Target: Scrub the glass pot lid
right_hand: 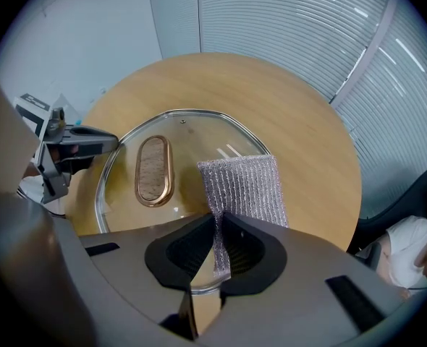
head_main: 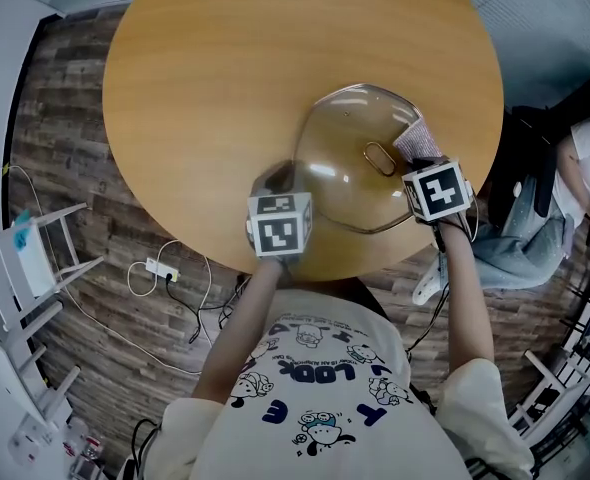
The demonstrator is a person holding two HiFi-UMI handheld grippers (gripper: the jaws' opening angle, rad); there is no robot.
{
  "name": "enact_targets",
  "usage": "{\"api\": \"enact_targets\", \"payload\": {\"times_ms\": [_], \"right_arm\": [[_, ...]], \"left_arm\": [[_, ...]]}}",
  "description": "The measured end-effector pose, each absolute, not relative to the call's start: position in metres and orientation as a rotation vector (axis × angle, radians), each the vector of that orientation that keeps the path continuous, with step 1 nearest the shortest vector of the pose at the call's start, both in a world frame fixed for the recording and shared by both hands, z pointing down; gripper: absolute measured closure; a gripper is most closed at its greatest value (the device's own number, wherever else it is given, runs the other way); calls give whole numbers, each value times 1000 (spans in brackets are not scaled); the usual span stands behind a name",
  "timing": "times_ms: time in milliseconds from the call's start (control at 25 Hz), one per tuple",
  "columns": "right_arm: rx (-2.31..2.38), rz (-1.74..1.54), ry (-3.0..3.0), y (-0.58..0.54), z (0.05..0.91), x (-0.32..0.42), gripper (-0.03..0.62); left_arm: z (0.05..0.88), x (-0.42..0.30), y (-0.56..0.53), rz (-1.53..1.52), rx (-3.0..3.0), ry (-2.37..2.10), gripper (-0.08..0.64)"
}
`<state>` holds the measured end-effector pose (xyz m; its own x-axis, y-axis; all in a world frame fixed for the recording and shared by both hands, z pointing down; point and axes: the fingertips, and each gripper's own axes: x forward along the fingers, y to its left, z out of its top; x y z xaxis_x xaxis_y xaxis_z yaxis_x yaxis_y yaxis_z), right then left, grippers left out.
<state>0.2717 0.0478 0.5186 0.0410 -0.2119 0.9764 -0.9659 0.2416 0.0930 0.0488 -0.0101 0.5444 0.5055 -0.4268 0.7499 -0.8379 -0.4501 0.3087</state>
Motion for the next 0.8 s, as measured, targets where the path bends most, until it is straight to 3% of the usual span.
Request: {"api": "enact_targets", "payload": {"times_ms": [800], "right_arm": [[1190, 891, -1380, 87, 524, 260, 546]], "left_arm": [[545, 51, -13, 773, 2077, -1015, 526]]}}
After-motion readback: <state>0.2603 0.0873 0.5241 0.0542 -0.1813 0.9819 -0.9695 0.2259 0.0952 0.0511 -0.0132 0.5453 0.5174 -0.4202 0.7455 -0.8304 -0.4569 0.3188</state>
